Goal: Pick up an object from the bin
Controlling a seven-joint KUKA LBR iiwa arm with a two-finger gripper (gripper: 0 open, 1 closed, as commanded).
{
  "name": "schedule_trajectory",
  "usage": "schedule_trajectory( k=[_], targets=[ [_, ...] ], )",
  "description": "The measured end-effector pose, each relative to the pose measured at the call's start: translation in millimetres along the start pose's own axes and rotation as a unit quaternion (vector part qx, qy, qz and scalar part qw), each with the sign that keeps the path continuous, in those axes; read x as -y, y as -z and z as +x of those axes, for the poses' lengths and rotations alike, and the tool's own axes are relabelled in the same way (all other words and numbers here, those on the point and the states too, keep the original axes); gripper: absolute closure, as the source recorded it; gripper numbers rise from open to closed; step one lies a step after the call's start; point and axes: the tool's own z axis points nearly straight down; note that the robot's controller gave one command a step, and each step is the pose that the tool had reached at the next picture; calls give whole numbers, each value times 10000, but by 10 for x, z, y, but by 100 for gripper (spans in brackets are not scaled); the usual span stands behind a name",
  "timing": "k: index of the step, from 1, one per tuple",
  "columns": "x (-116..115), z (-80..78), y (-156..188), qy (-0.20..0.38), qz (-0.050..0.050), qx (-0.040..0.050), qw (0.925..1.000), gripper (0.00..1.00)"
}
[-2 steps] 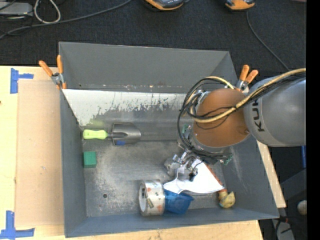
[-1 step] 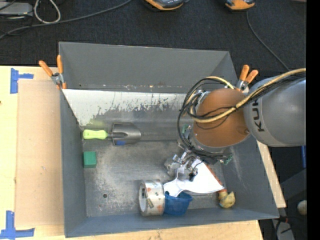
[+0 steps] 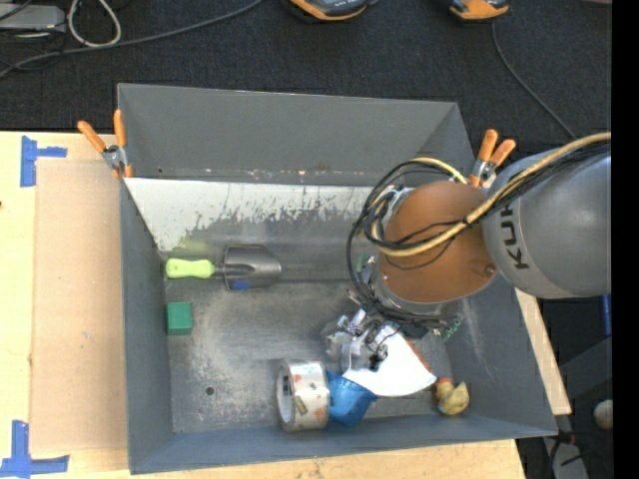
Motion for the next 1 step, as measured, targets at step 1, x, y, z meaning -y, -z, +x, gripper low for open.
schedule_trajectory(
  k=[1],
  targets=[
    [32,-123,479,-58,-6,-8,10000,100]
  ],
)
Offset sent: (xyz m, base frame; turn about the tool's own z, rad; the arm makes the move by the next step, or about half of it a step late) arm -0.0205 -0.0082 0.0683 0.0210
